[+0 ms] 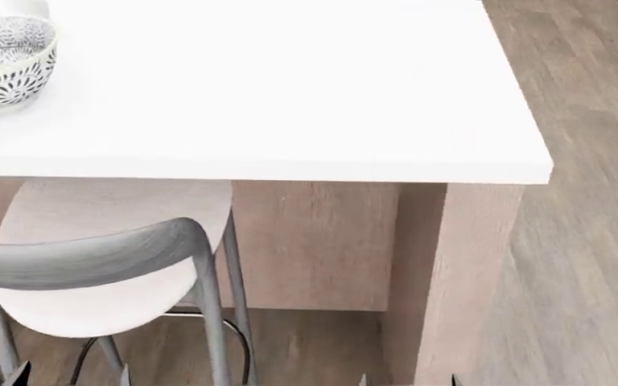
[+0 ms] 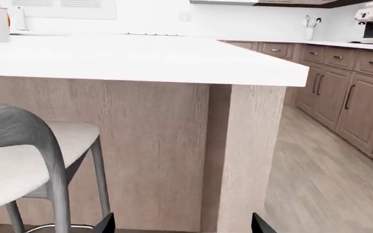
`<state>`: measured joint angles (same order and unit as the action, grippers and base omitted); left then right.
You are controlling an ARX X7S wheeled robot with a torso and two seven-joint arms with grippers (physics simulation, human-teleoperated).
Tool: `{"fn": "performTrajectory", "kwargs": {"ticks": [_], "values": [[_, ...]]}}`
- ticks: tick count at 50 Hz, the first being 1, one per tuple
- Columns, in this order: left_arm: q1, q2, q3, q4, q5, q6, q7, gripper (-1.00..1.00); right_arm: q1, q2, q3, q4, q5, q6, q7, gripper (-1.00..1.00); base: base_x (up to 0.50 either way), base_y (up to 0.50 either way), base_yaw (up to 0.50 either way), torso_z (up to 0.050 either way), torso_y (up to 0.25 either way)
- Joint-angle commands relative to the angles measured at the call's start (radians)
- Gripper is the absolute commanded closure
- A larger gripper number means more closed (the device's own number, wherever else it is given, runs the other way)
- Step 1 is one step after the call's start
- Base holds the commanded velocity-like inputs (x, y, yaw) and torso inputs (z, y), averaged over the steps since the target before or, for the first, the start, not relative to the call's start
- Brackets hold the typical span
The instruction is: Place the cup inside the bowl on the dining table and move the bowl to any counter.
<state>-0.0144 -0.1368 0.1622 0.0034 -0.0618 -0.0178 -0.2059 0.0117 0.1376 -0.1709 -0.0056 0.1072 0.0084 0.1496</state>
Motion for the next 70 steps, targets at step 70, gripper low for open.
{"fn": "performTrajectory", "kwargs": {"ticks": [70], "values": [[0.013,-0.042,0.01,0.04,-0.122,0.065,-0.013,-1.0,0.008,0.036,-0.048,0.012,0.053,-0.017,0.046,-1.0,0.0,0.32,0.0,0.003,0.0]]}}
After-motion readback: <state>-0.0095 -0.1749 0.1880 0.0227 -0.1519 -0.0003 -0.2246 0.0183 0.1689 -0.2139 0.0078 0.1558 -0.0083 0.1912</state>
